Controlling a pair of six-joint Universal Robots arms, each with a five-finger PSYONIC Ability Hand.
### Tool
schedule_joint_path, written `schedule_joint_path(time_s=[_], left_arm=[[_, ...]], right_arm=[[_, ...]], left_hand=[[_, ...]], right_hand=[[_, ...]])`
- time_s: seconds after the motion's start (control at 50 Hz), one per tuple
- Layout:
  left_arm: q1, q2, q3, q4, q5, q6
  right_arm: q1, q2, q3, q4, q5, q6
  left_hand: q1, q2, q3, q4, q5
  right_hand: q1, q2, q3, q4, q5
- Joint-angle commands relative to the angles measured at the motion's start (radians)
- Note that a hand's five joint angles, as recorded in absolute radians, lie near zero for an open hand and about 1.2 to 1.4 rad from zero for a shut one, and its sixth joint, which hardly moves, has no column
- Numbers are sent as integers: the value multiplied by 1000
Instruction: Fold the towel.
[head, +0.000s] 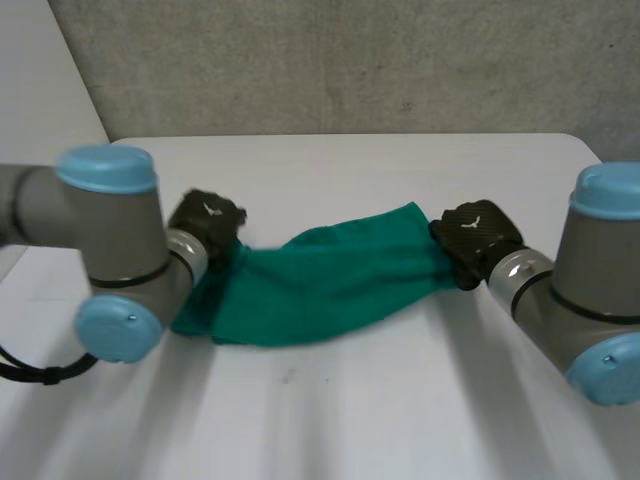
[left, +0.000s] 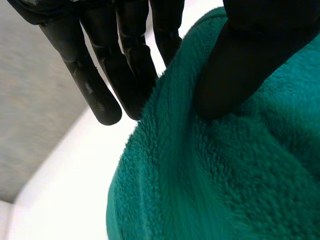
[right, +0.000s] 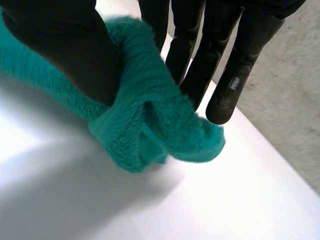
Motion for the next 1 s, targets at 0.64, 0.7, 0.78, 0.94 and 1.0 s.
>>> schedule_joint_path(time_s=[0.64, 0.7, 0.78, 0.94, 1.0], left_arm=[[172, 188, 54, 191, 78, -131], [158, 226, 122, 431, 14, -170], [166, 299, 81, 711, -40, -241], [172, 295, -69, 630, -40, -283], [180, 286, -135, 627, -36, -306]], right_arm=[[-36, -5, -509, 109, 108, -297], [-41, -28, -533, -166, 116, -142], [-42, -119, -472, -375, 110, -73], [-41, -124, -368, -231, 51, -76], [-42, -105, -301, -187, 15, -79]], left_hand=[[286, 208, 214, 205, 293], [286, 208, 214, 205, 293], [286, 208, 214, 205, 293], [286, 208, 214, 205, 293], [286, 208, 214, 205, 293]], right_hand=[[432, 220, 220, 208, 236], [432, 220, 220, 208, 236], [432, 220, 220, 208, 236], [432, 220, 220, 208, 236], [432, 220, 220, 208, 236]])
